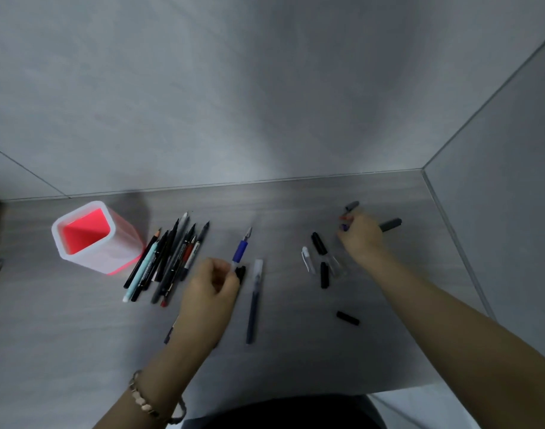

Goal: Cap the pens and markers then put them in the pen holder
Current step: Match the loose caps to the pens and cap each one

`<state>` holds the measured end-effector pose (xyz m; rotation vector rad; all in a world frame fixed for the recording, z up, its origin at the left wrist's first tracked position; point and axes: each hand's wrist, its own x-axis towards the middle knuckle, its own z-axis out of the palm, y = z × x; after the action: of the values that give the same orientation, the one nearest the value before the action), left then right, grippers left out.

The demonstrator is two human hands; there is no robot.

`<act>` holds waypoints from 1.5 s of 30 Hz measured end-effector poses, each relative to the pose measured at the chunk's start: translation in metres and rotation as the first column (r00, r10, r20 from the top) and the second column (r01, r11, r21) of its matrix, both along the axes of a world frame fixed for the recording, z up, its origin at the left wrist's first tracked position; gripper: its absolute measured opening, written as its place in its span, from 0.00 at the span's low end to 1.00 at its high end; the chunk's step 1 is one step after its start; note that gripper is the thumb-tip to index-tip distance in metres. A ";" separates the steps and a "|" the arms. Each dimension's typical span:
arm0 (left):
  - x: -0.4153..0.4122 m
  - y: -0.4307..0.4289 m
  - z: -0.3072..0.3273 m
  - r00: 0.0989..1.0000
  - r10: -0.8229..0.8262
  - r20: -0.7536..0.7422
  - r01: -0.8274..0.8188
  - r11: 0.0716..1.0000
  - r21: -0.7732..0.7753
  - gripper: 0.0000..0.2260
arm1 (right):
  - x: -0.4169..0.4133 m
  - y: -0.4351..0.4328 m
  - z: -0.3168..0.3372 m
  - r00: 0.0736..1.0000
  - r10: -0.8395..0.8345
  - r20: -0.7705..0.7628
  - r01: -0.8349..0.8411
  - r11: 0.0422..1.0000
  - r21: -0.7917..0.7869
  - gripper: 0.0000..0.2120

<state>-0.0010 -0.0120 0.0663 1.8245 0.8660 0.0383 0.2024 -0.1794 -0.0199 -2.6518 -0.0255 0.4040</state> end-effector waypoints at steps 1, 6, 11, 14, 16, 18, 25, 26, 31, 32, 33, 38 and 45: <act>-0.001 -0.002 0.001 1.000 0.016 0.012 -0.015 0.998 -0.066 0.05 | -0.002 0.000 0.002 0.999 -0.043 0.001 0.043 0.994 0.096 0.14; -0.008 -0.011 0.012 0.996 0.015 0.087 0.011 0.960 -0.281 0.06 | -0.049 0.012 0.065 0.965 -0.107 -0.241 0.259 0.554 0.791 0.07; -0.016 -0.028 0.023 0.989 -0.074 0.126 0.113 0.932 -0.345 0.04 | -0.104 0.015 0.115 0.932 -0.062 -0.358 0.359 0.301 0.883 0.08; -0.018 -0.033 0.027 0.985 -0.131 0.112 0.160 0.932 -0.326 0.04 | -0.119 0.015 0.121 0.922 -0.077 -0.379 0.385 0.278 0.880 0.08; -0.019 -0.034 0.028 0.982 -0.151 0.110 0.178 0.937 -0.300 0.04 | -0.124 0.014 0.121 0.930 -0.071 -0.360 0.364 0.302 0.881 0.08; -0.019 -0.034 0.029 0.979 -0.169 0.112 0.195 0.939 -0.283 0.05 | -0.126 0.013 0.121 0.937 -0.072 -0.342 0.347 0.319 0.882 0.08; -0.022 -0.034 0.030 0.974 -0.179 0.140 0.211 0.943 -0.258 0.06 | -0.133 0.015 0.120 0.948 0.013 -0.317 0.289 0.383 0.878 0.08; -0.022 -0.033 0.031 0.974 -0.173 0.144 0.205 0.946 -0.252 0.06 | -0.135 0.016 0.119 0.947 0.035 -0.319 0.280 0.394 0.875 0.08; -0.025 -0.032 0.037 0.977 -0.167 0.134 0.198 0.943 -0.267 0.07 | -0.139 0.016 0.115 0.948 0.055 -0.313 0.270 0.376 0.886 0.07; -0.025 -0.032 0.039 0.979 -0.149 0.138 0.186 0.934 -0.305 0.07 | -0.139 0.017 0.114 0.948 0.056 -0.312 0.271 0.366 0.890 0.07; -0.025 -0.031 0.039 0.982 -0.118 0.144 0.165 0.913 -0.373 0.07 | -0.140 0.017 0.113 0.948 0.056 -0.313 0.274 0.354 0.894 0.07; -0.028 -0.028 0.036 0.999 0.019 0.035 0.017 0.591 -0.807 0.04 | -0.138 0.020 0.114 0.938 0.122 -0.326 0.275 0.311 0.909 0.08; -0.037 0.020 -0.025 0.989 -0.118 -0.090 0.137 0.958 0.251 0.05 | -0.130 0.013 0.076 0.897 0.138 -0.419 0.222 0.681 0.698 0.13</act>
<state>-0.0384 0.0081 0.0416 2.1336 0.8221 0.0007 0.0724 -0.1667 0.0565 -1.7025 0.0171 0.7864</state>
